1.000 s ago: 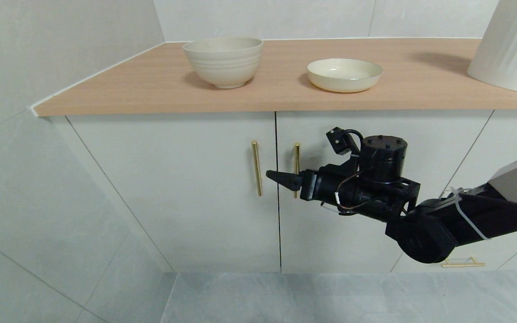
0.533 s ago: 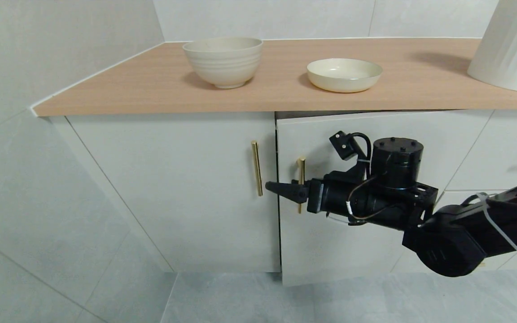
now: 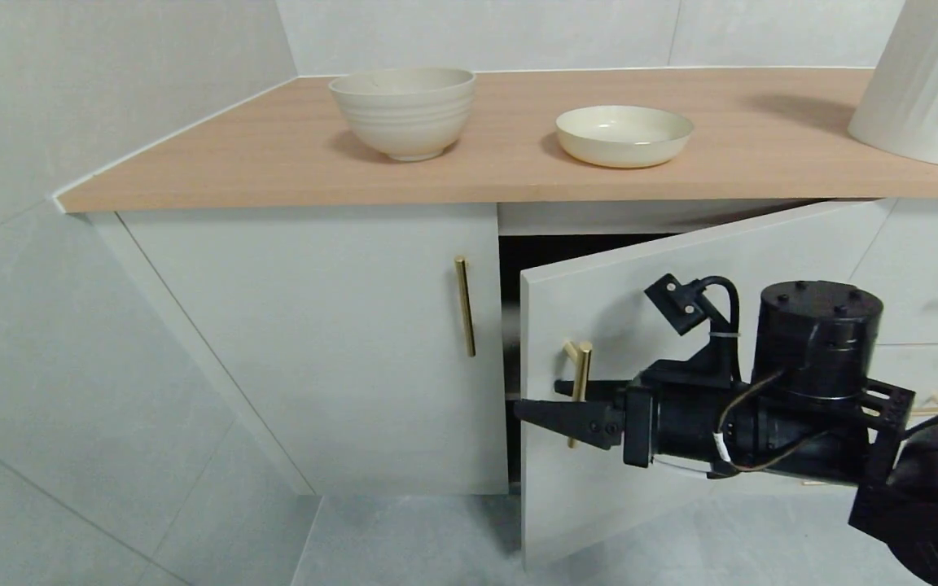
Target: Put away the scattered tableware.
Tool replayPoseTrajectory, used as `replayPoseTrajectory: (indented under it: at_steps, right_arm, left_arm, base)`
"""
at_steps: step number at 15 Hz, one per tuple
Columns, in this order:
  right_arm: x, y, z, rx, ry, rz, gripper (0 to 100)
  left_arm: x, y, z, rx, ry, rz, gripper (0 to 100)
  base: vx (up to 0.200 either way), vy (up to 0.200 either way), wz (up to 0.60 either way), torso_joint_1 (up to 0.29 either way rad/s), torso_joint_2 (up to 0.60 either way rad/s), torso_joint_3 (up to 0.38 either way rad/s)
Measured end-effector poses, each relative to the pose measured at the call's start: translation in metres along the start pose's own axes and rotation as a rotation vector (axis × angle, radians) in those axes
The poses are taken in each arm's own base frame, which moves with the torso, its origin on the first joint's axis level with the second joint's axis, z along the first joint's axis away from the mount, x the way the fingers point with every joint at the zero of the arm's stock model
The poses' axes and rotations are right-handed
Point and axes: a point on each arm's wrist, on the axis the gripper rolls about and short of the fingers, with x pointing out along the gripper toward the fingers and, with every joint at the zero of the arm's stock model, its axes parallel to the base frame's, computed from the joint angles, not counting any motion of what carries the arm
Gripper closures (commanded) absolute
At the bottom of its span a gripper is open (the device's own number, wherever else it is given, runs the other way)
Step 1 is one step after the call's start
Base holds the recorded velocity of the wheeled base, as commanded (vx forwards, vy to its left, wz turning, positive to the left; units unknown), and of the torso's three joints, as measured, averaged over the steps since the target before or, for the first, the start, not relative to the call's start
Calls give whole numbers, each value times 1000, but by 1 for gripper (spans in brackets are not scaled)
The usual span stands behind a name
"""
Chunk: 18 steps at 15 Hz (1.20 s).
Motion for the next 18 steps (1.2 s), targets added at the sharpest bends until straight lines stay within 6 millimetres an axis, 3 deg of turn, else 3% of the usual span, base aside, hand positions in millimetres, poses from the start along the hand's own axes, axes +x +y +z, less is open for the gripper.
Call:
replayPoseTrajectory:
  at_steps: [8, 10, 14, 16, 18]
  right_arm:
    - [-46, 33, -31, 9, 57, 39, 0]
    - [-52, 36, -37, 12, 68, 43, 0]
    - [-59, 40, -37, 13, 69, 50, 0]
    - [-62, 43, -37, 11, 65, 55, 0]
    - [-63, 44, -35, 3, 57, 60, 0]
  left_arm:
    - [0, 0, 1, 1, -5, 0, 0]
    - [-4, 0, 13, -4, -39, -20, 0]
    - [-14, -3, 92, -23, -94, -204, 0]
    - [11, -6, 135, -41, -8, -344, 0]
    - [54, -9, 164, -100, 103, -466, 0]
  base:
    - [0, 0, 0, 0, 0, 0]
    - [0, 0, 0, 0, 0, 0]
    - [0, 0, 0, 0, 0, 0]
    - [0, 0, 0, 0, 0, 0]
    - [0, 0, 0, 0, 0, 0]
